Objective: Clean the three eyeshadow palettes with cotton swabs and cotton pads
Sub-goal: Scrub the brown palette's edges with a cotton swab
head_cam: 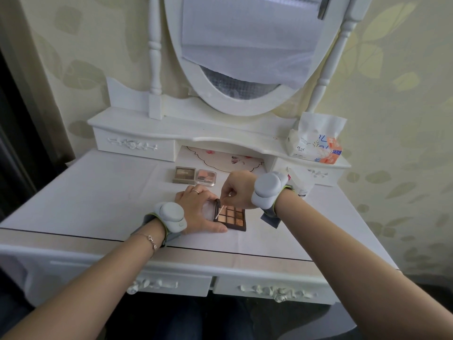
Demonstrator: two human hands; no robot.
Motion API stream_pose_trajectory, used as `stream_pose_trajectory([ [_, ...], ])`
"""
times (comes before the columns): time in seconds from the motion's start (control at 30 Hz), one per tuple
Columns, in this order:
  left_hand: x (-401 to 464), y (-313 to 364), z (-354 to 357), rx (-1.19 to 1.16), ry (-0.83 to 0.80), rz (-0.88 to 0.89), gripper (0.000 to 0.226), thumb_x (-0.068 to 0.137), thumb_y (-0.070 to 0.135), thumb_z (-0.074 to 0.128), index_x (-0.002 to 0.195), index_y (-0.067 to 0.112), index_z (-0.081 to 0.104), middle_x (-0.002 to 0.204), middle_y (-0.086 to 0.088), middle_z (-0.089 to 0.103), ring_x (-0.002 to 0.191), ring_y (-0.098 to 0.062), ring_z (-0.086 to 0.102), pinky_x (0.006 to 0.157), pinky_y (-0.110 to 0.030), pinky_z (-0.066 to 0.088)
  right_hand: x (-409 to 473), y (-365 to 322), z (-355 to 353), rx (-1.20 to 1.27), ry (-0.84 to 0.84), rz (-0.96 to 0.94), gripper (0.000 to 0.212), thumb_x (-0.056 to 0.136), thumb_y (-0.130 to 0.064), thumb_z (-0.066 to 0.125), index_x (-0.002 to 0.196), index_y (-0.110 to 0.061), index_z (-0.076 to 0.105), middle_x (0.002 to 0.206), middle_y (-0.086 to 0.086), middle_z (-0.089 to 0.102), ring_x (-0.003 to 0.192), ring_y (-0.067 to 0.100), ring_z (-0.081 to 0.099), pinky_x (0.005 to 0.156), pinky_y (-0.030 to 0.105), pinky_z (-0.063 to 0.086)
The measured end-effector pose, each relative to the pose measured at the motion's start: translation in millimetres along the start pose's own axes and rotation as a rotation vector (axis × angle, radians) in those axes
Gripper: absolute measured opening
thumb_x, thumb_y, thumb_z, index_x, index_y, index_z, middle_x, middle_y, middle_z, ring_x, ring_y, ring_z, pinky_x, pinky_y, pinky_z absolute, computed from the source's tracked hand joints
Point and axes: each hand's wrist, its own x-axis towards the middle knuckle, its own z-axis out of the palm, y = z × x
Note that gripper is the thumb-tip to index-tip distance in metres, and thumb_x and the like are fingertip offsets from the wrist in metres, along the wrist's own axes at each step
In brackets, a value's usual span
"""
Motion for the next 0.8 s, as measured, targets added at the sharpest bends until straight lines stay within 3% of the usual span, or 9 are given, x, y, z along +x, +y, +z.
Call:
stream_pose_trajectory([
  [0.3, -0.3, 0.7, 0.4, -0.005, 0.008, 0.003, 0.106, 0.033, 0.086, 0.038, 0.124, 0.032, 0.047, 0.124, 0.012, 0.041, 0.121, -0.012, 0.033, 0.102, -0.030, 0.024, 0.8, 0.1, -2.4, 0.028, -0.009, 0.001, 0.023, 0.085, -0.016, 0.054, 0.081, 0.000, 0.070, 0.062, 0.005, 0.047, 0.058, 0.018, 0.038, 0.050, 0.019, 0.032],
  [0.57, -0.6, 1.3, 0.7, -0.017, 0.010, -0.001, 0.107, 0.033, 0.086, 0.038, 0.125, 0.032, 0.045, 0.125, 0.013, 0.039, 0.123, -0.011, 0.031, 0.099, -0.026, 0.020, -3.3, 3.9, -0.7, 0.051, 0.002, 0.003, 0.024, 0.086, -0.019, 0.055, 0.087, -0.002, 0.072, 0.066, 0.004, 0.049, 0.063, 0.017, 0.040, 0.060, 0.025, 0.039],
  [0.8, 1.5, -1.5, 1.4, -0.006, 0.000, 0.006, 0.106, 0.034, 0.087, 0.038, 0.126, 0.033, 0.045, 0.126, 0.013, 0.039, 0.123, -0.012, 0.031, 0.102, -0.030, 0.022, -2.3, 5.3, 0.2, 0.051, -0.018, -0.002, 0.024, 0.086, -0.023, 0.055, 0.085, -0.006, 0.072, 0.061, 0.001, 0.047, 0.060, 0.017, 0.041, 0.060, 0.027, 0.040],
])
